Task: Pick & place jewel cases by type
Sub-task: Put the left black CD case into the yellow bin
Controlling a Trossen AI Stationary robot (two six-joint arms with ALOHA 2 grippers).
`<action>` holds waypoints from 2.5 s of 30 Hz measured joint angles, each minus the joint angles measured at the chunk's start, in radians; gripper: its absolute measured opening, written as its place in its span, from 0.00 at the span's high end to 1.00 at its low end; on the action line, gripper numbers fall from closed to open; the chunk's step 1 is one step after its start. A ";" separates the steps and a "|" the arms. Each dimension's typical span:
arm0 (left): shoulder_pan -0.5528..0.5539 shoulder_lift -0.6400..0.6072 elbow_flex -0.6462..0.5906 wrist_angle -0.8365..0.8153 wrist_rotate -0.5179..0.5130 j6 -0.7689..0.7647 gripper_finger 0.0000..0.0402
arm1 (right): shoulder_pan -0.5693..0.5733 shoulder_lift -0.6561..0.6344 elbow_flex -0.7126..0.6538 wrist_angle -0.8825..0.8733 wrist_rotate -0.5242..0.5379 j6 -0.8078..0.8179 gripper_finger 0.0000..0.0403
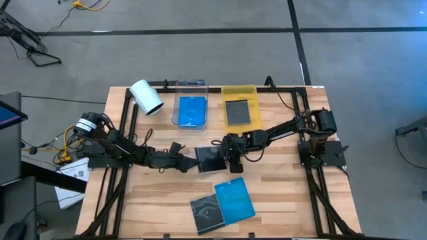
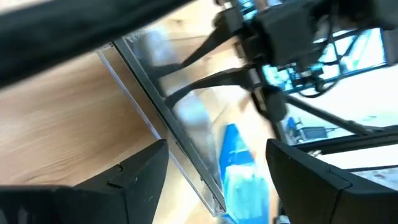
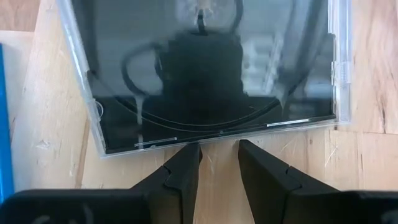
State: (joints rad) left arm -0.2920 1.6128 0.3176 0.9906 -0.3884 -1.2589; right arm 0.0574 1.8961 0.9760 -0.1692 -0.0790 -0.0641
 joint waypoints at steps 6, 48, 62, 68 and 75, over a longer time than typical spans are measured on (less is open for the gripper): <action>0.002 -0.002 0.015 0.130 0.006 0.081 0.34 | 0.000 0.000 0.000 0.003 0.001 0.014 0.73; 0.102 0.001 0.014 -0.152 0.080 -0.179 0.56 | 0.008 0.005 0.001 0.043 0.009 0.108 0.73; 0.102 0.001 0.014 -0.058 0.119 -0.100 0.65 | 0.008 0.006 0.002 0.025 0.010 0.175 0.73; 0.102 0.001 0.014 -0.063 0.119 -0.099 0.71 | 0.008 0.005 0.002 0.025 0.010 0.223 0.73; 0.101 0.001 0.014 -0.081 0.130 -0.099 0.75 | 0.005 -0.041 -0.003 0.000 0.032 0.252 0.73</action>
State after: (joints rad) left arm -0.1908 1.6138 0.3317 0.9091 -0.2586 -1.3579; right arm 0.0620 1.8551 0.9726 -0.1688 -0.0467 0.1876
